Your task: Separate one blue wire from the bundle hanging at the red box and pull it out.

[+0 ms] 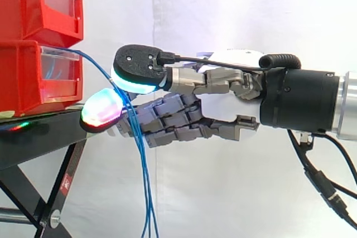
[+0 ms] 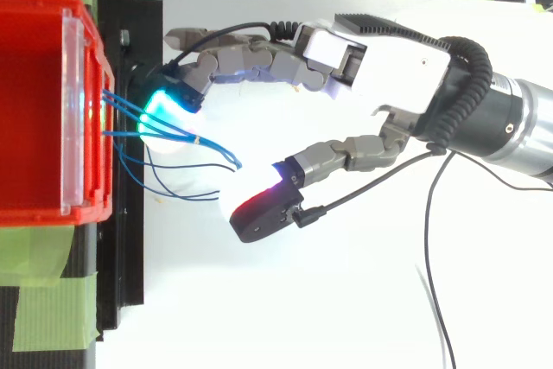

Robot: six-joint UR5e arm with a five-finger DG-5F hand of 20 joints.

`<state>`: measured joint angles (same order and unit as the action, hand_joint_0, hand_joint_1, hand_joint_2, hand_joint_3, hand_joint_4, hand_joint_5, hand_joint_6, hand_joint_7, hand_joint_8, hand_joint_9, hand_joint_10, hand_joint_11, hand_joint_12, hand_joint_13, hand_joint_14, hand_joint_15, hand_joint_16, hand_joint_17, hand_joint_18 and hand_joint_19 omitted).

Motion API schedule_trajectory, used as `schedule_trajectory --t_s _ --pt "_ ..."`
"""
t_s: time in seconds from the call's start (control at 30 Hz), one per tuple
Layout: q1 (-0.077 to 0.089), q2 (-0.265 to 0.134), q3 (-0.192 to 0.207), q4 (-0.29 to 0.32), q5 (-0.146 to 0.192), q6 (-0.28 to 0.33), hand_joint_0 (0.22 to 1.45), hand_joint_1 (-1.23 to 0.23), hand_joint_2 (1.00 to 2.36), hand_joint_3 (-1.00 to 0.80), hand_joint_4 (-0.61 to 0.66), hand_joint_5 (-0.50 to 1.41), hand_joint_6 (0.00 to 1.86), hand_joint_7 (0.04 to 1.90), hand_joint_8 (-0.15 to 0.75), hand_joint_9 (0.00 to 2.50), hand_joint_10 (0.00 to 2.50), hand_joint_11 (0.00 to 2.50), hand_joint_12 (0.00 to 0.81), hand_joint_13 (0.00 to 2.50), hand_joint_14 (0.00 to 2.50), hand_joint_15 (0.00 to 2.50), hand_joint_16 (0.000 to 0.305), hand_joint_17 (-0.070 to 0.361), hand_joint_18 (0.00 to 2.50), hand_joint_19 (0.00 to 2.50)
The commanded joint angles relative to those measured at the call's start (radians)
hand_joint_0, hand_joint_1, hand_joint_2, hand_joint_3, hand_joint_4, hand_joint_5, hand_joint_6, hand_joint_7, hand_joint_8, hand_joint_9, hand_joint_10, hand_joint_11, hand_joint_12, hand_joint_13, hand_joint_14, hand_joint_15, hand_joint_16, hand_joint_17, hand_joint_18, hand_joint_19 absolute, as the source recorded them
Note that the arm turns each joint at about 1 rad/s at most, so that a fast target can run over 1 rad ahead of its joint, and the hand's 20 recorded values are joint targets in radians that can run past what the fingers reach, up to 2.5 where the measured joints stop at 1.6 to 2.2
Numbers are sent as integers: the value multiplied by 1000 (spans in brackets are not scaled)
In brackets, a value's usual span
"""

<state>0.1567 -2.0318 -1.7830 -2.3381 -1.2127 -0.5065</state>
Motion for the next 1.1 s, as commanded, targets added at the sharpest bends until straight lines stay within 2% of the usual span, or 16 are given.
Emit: schedule_trajectory --t_s 0.0,0.23,0.33,0.4,0.53,1.07 --pt "0 1 0 -1 -2 17 548 -605 1000 -500 334 -174 503 909 318 436 7 307 361 164 6 172 55 123 63 367" --pt "0 1 7 -1 -2 16 560 -613 1000 -500 327 -159 502 1073 322 457 8 356 360 176 6 173 54 121 80 372" --pt "-2 1 37 -10 -1 14 563 -611 1000 -500 315 -154 502 1109 321 463 8 363 360 179 6 174 53 120 87 378" --pt "-2 1 48 -41 -2 14 566 -611 1000 -500 313 -154 502 1114 320 467 11 370 359 180 6 171 53 120 90 374" --pt "-3 -1 48 -69 -2 13 569 -610 1000 -500 302 -150 502 1139 321 473 8 386 359 185 8 175 53 119 94 378" --pt "-3 -1 48 -67 2 16 587 -630 1001 -500 277 -134 501 1240 331 539 9 395 362 237 6 160 53 119 166 354"
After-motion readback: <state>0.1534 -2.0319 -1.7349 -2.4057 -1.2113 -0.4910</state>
